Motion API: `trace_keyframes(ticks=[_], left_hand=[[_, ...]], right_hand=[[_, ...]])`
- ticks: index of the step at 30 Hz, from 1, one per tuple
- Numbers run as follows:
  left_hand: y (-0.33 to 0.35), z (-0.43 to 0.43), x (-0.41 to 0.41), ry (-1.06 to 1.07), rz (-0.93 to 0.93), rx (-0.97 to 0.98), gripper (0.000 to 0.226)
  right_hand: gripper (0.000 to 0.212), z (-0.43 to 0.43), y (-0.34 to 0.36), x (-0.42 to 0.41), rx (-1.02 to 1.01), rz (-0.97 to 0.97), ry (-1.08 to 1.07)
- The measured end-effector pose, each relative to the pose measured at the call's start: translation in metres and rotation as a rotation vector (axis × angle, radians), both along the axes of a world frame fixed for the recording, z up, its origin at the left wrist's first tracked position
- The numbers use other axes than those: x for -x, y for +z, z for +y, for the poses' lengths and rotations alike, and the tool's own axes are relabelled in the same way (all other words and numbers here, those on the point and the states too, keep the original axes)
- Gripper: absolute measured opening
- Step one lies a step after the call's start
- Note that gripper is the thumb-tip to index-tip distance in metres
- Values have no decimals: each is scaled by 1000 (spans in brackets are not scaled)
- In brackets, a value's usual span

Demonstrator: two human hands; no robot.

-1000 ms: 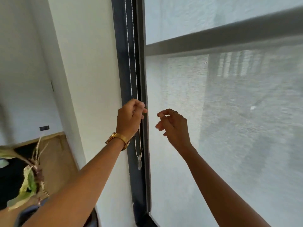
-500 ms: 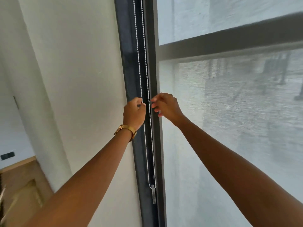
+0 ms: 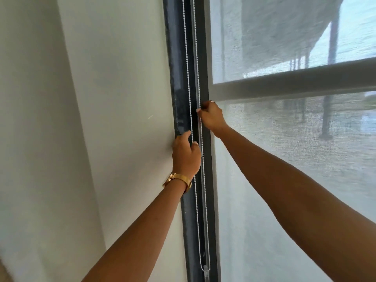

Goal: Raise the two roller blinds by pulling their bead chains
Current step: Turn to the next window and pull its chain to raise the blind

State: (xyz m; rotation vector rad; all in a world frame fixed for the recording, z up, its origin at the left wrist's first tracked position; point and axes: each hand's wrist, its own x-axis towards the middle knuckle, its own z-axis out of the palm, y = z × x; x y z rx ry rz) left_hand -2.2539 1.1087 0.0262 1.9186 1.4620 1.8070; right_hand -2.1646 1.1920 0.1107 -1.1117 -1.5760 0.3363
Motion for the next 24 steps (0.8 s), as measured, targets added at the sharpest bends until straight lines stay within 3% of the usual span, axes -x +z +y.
trace_keyframes(ticks=[3,6,8,13,15,17,20,24], left_hand=[[0,1,-1,-39,-41,-10,43],[3,2,0,-67,-77,-24,44],[3,3,1,-89,-94,-34,44],[-2,5,7,-119,-79,-38,44],[-4,6,9,-130,-73,-46,44],[-4,7,10,-149,-88,-53,43],[0,7,10,-167,-138,-52,40],[11,5,10,-184,-233,-152,33]], right_hand=[[34,0,2,3,-54,-16,-49],[29,-3,3,10,-322,18,-224],[18,-4,8,16,-448,6,-227],[26,-2,27,30,-237,107,-81],[17,-1,32,30,-187,168,-61],[10,-4,37,27,-172,143,-16],[22,-14,41,24,-118,13,51],[22,-29,24,13,-205,93,84]])
